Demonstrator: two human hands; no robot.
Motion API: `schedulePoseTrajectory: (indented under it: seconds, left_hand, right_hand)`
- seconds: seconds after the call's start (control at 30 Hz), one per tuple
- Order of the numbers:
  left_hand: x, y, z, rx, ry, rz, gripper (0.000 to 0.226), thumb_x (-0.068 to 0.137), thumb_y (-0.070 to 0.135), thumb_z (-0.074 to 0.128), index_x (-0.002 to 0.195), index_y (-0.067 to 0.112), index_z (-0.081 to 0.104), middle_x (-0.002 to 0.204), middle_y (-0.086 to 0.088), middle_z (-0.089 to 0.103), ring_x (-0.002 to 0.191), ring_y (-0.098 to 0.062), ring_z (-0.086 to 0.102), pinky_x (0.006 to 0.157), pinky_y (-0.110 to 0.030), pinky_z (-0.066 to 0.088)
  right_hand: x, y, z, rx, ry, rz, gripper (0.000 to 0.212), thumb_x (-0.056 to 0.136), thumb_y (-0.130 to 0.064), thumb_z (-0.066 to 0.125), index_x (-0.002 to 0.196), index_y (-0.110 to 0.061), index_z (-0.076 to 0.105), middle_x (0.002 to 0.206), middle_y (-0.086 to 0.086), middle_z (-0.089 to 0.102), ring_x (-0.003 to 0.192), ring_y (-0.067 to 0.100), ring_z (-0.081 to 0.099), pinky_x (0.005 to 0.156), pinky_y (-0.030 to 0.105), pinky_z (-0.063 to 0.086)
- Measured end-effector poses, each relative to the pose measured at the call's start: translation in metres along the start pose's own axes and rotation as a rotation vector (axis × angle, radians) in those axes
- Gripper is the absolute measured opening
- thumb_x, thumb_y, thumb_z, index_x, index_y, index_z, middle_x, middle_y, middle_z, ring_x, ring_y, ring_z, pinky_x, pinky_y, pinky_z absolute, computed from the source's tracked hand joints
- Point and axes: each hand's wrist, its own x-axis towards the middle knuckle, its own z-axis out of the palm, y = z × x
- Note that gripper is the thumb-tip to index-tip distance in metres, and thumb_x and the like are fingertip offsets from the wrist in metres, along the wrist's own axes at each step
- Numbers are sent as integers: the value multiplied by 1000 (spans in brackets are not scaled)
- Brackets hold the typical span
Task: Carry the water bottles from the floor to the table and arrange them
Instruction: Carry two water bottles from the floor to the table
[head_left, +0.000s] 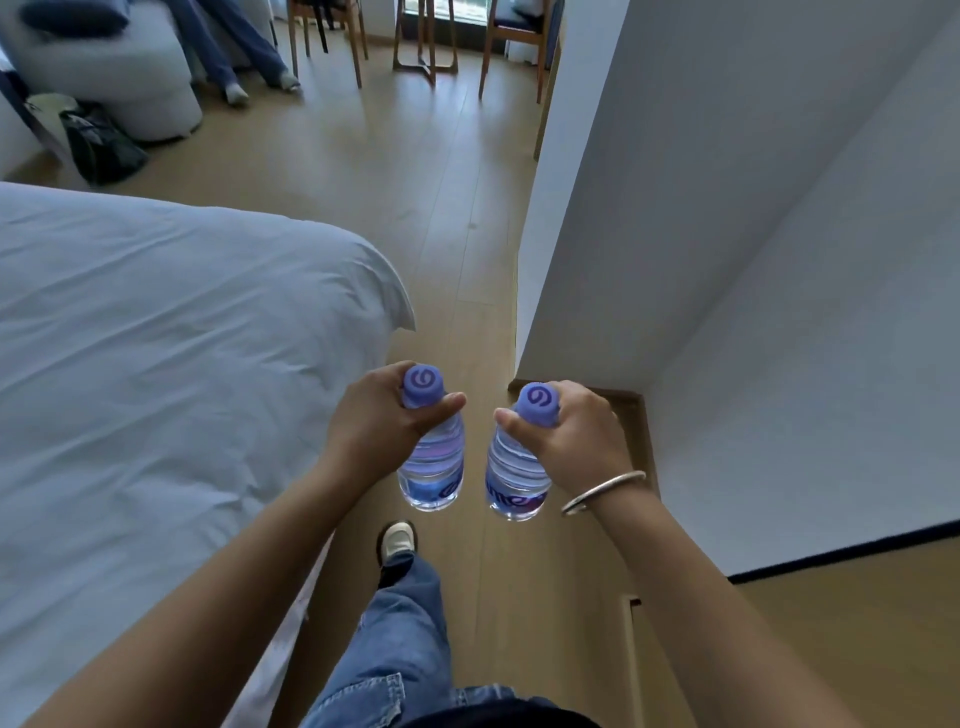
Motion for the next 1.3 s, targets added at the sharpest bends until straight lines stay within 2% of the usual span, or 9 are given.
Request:
schedulePoseTrajectory:
  seconds: [0.13, 0.27, 0.47, 0.7, 0.9, 1.03, 1.3]
  left_hand:
    - [78, -16, -16, -7, 16, 29, 32, 75, 39, 72, 84, 9, 68, 76, -6, 69, 72, -25, 63, 70, -42, 54]
    - [155, -29, -40, 32, 19, 59, 33, 75, 43, 71, 84, 12, 67, 76, -4, 69, 69, -20, 62, 64, -32, 50]
    - [244, -53, -63, 75, 10, 55, 38, 72, 49, 70, 87, 14, 66, 78, 0, 67, 71, -19, 61, 68, -33, 52]
    - [333, -83, -62, 55, -29, -1, 34, 73, 46, 71, 82, 13, 68, 75, -4, 69, 69, -22, 61, 68, -36, 51]
    - [437, -91, -34, -19, -64, -52, 33, 73, 42, 73, 86, 13, 65, 78, -1, 68, 73, -21, 62, 73, -41, 54]
    - [523, -86, -16, -47, -28, -70, 32, 72, 40, 74, 89, 14, 64, 78, 0, 66, 76, -23, 61, 73, -40, 53]
    - [668, -74, 2, -98, 68, -89, 23, 69, 33, 79, 81, 22, 62, 73, 3, 64, 72, -22, 60, 70, -36, 50]
  right_hand:
    - [75, -13, 19, -13, 15, 0, 41, 78, -47, 65, 80, -6, 65, 73, 10, 63, 67, 24, 58, 66, 41, 55]
    - [149, -33, 35, 7, 21, 22, 38, 79, -44, 66, 87, -7, 68, 79, 9, 65, 72, 23, 60, 69, 38, 55]
    - [233, -52, 58, 83, 84, 26, 38, 78, -40, 68, 93, -5, 69, 85, 11, 68, 77, 23, 61, 72, 34, 55]
    - [327, -41, 76, 61, 35, 58, 38, 78, -42, 68, 86, -5, 70, 80, 11, 66, 75, 25, 60, 68, 34, 51]
    - [431, -11, 83, 57, 8, 58, 37, 78, -43, 68, 86, -7, 69, 77, 8, 65, 71, 22, 59, 58, 17, 42]
    - [522, 9, 77, 34, 2, 19, 38, 78, -44, 67, 85, -7, 70, 78, 10, 66, 73, 24, 59, 64, 31, 49]
    - [685, 36, 49, 44, 59, -20, 38, 76, -39, 71, 86, -3, 71, 82, 14, 67, 78, 29, 60, 74, 41, 50]
